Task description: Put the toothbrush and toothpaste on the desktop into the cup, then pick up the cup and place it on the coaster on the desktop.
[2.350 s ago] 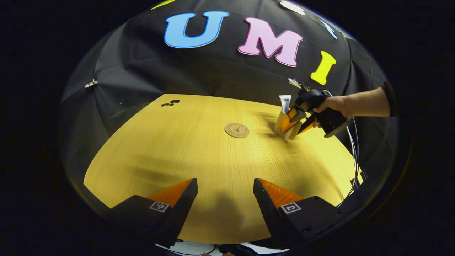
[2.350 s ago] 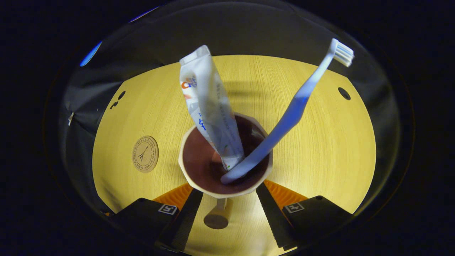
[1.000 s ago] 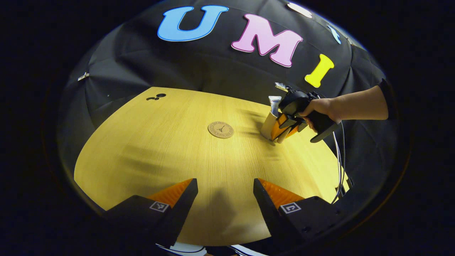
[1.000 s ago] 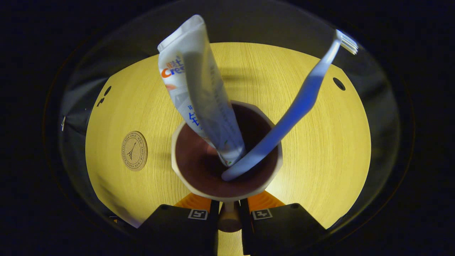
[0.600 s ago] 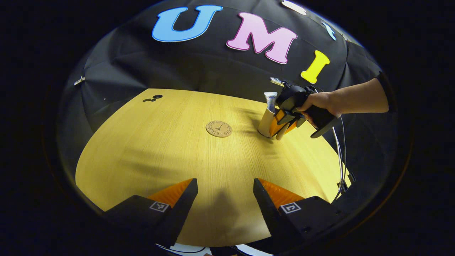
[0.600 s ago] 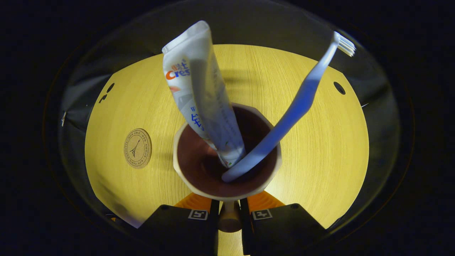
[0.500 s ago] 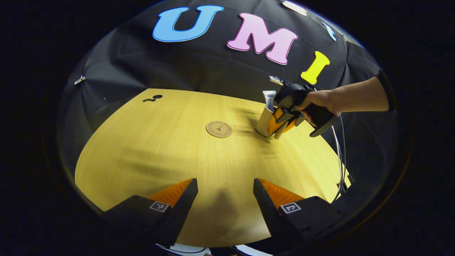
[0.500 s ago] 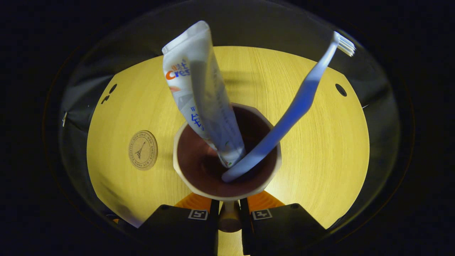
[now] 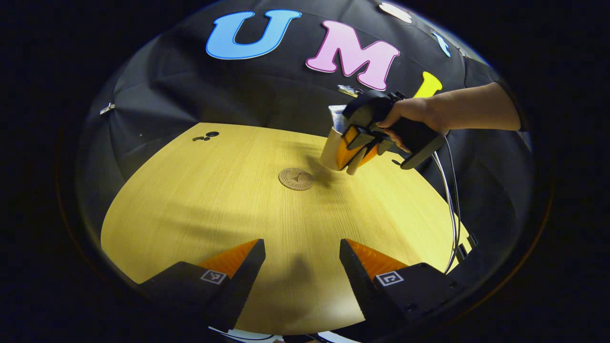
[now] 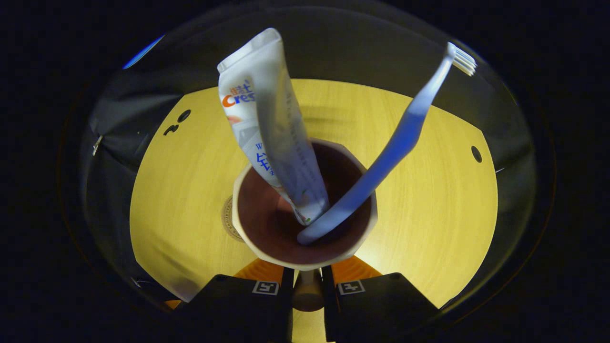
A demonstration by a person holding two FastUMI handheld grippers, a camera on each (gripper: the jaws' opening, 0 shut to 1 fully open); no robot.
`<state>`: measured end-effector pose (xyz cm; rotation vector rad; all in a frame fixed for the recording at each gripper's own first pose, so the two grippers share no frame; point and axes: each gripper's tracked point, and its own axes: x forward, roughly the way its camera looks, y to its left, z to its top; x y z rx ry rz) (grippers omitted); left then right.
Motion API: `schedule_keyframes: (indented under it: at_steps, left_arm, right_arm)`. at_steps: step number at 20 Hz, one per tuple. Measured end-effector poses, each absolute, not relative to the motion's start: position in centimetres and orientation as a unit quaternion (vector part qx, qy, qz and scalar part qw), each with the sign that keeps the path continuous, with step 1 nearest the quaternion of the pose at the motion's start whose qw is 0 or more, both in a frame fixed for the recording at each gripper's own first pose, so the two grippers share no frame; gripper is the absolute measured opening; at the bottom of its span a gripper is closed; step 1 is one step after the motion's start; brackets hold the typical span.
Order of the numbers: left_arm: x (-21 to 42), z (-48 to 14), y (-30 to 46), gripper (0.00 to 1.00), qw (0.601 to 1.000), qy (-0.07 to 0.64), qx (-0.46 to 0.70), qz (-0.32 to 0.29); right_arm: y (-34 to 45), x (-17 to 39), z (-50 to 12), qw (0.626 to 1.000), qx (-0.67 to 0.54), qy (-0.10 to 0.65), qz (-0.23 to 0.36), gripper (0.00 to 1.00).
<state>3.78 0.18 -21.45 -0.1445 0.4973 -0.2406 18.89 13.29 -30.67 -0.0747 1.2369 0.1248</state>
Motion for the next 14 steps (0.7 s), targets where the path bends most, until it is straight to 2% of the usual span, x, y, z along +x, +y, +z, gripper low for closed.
schedule_keyframes:
  at_steps: [1, 6, 14]
  left_arm:
    - [3.7, -21.5, 0.3, 0.97, 0.959, 0.247, -0.071, -0.118]
    - [2.6, -22.9, 2.5, 0.97, 0.958, 0.255, -0.084, -0.096]
    - [0.5, -25.0, 7.2, 0.98, 0.951, 0.273, -0.138, -0.038]
  right_arm:
    - [14.1, 18.7, -30.9, 0.811, -0.043, 0.579, 0.065, 0.30]
    - [18.3, 17.4, -32.5, 0.802, -0.072, 0.584, 0.106, 0.30]
    - [20.5, 16.4, -33.5, 0.791, -0.086, 0.595, 0.114, 0.30]
